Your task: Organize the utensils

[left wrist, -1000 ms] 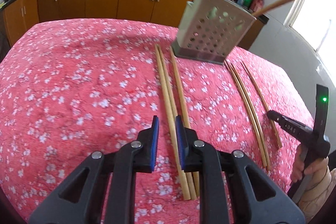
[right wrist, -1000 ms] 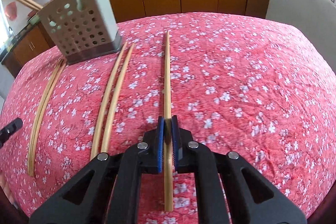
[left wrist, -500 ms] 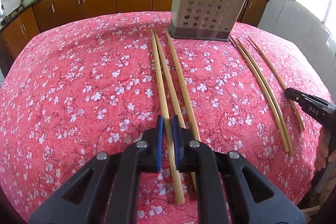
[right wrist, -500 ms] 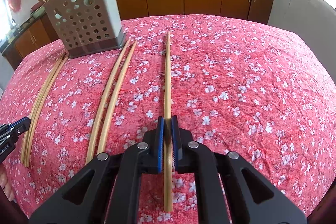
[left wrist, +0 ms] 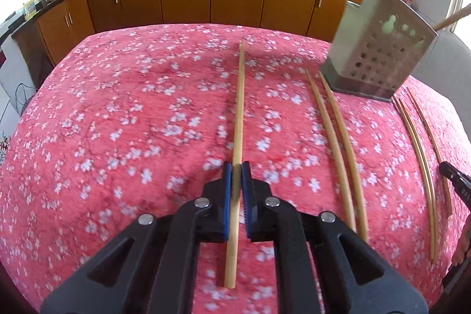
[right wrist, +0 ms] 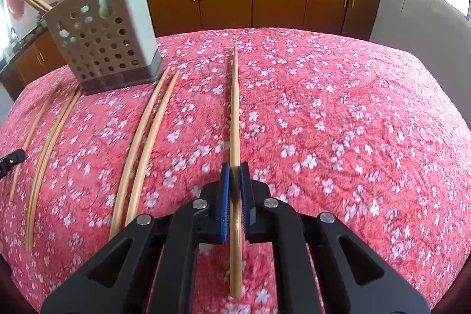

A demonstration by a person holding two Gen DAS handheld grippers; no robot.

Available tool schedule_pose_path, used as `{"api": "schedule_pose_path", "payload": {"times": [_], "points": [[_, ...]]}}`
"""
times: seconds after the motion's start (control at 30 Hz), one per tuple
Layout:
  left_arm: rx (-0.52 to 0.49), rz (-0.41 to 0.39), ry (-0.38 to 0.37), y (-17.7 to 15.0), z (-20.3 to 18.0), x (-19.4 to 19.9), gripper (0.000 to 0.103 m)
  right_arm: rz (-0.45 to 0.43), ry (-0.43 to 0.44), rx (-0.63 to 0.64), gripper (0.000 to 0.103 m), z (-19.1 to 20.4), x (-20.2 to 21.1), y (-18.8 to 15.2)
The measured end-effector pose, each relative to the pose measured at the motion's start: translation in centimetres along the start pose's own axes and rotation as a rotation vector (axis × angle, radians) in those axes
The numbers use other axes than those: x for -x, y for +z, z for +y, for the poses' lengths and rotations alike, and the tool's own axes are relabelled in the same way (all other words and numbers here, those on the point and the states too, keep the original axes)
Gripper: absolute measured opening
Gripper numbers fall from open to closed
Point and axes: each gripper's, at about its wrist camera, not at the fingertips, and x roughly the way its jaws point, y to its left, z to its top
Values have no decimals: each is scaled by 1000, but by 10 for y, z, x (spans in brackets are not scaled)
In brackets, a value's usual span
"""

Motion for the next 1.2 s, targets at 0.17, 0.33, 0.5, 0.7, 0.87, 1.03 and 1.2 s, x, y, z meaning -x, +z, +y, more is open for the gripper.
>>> {"api": "schedule_pose_path", "payload": {"times": [0.17, 0.33, 0.5, 0.7, 0.87, 1.03, 1.2], "points": [[-2, -19, -3, -1, 3, 1, 11, -4, 3, -3, 8, 1, -3, 5], [11, -21, -14, -4, 4, 3, 11, -5, 12, -15, 8, 0, -5, 7], [16, -21, -17, -4, 3, 3, 11, -6, 7, -12, 8, 0, -5, 5], [15, -21, -16, -4, 4, 3, 11, -7, 5, -12, 8, 1, -5, 4], [14, -21, -15, -4, 4, 3, 11, -7, 6, -13, 8, 0, -5, 5], [15, -21, -16, -4, 4, 3, 11, -7, 6, -13, 8, 0, -4, 4], [16, -21, -17, -4, 4, 3, 11, -7, 6, -13, 8, 0, -4, 4]]}}
